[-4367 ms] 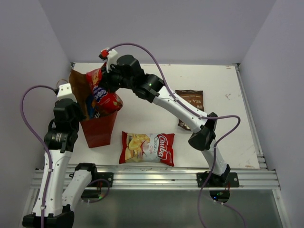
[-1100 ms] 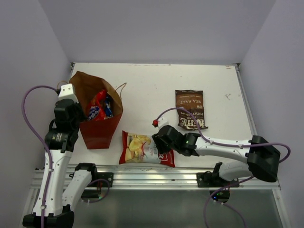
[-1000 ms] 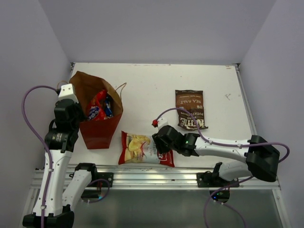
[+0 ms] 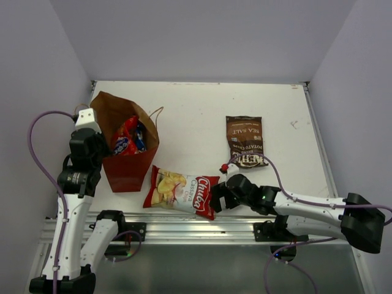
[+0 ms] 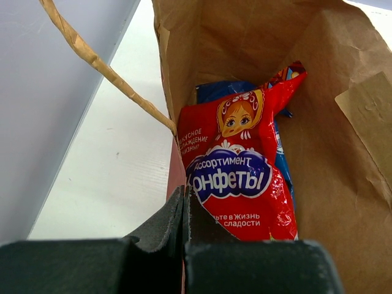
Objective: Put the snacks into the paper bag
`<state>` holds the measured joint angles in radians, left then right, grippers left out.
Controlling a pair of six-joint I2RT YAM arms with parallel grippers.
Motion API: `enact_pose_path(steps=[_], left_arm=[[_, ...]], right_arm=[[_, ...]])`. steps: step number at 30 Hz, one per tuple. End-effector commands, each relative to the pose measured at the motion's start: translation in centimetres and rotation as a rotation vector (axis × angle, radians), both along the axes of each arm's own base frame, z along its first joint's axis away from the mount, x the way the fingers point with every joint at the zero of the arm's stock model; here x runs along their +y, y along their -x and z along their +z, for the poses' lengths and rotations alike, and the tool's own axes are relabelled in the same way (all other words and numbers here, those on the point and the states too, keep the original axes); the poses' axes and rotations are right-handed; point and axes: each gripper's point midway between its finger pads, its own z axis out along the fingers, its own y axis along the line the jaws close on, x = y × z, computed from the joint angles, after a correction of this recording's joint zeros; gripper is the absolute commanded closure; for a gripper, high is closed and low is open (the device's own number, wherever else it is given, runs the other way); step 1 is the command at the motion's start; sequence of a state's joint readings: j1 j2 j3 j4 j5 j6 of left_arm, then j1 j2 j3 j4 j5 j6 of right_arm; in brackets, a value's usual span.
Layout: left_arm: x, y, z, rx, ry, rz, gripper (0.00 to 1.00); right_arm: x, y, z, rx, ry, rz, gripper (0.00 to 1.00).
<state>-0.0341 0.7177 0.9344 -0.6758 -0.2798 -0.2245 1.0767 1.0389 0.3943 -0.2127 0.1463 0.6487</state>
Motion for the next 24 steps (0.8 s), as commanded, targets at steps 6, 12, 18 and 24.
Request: enact_pose_path(steps=[6, 12, 18, 24], left_arm=[[-0.4, -0.6, 1.7, -0.079, 0.004, -0.025, 1.0], [-0.4, -0.6, 1.8, -0.081, 0.005, -0.024, 1.0], [-0.4, -0.4, 2.0, -0.086, 0.005, -0.026, 1.0], [-0.3, -0.3, 2.1, -0.091, 0.002, -0.022, 1.0]], right_arm=[[4.9, 1.2, 4.0, 0.024, -0.346, 0.09, 0.06], [6.0, 2.1, 3.6, 0.064, -0.372, 0.151, 0.14], [7.6, 2.8, 1.1, 0.167, -0.319, 0.196, 0.23], [7.3, 2.1, 1.9, 0.126, -0.324, 0.171, 0.73]])
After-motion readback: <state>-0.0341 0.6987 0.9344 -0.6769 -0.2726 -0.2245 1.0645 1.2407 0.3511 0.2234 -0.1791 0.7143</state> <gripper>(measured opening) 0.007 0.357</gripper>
